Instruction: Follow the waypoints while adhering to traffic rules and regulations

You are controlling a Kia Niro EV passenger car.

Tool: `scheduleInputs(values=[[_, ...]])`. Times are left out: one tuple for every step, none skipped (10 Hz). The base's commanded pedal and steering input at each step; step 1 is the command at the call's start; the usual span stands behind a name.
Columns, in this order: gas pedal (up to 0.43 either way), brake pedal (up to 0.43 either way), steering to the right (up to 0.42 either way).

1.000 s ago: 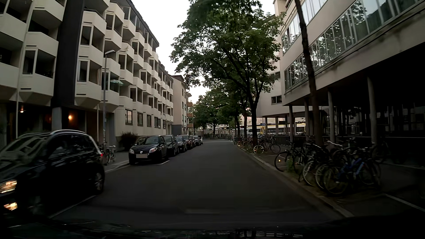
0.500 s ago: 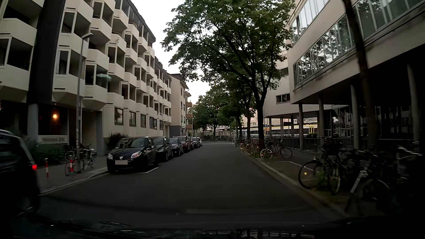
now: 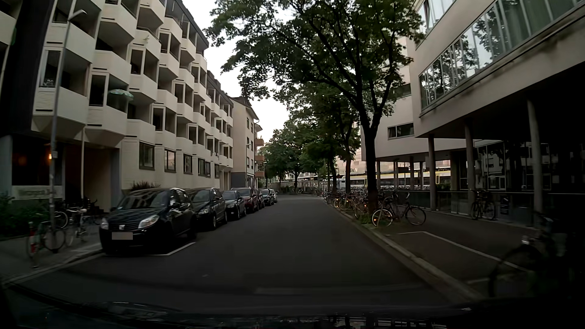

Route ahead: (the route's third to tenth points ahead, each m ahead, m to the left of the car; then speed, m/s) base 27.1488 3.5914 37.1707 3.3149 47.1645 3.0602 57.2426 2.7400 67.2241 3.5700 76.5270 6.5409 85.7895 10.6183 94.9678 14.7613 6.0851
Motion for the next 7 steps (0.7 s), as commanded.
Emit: scheduleInputs(values=[[0.067, 0.000, -0.002], [0.067, 0.000, -0.002], [0.067, 0.000, -0.002], [0.067, 0.000, -0.002], [0.067, 0.000, -0.001], [0.067, 0.000, -0.001], [0.067, 0.000, 0.000]])
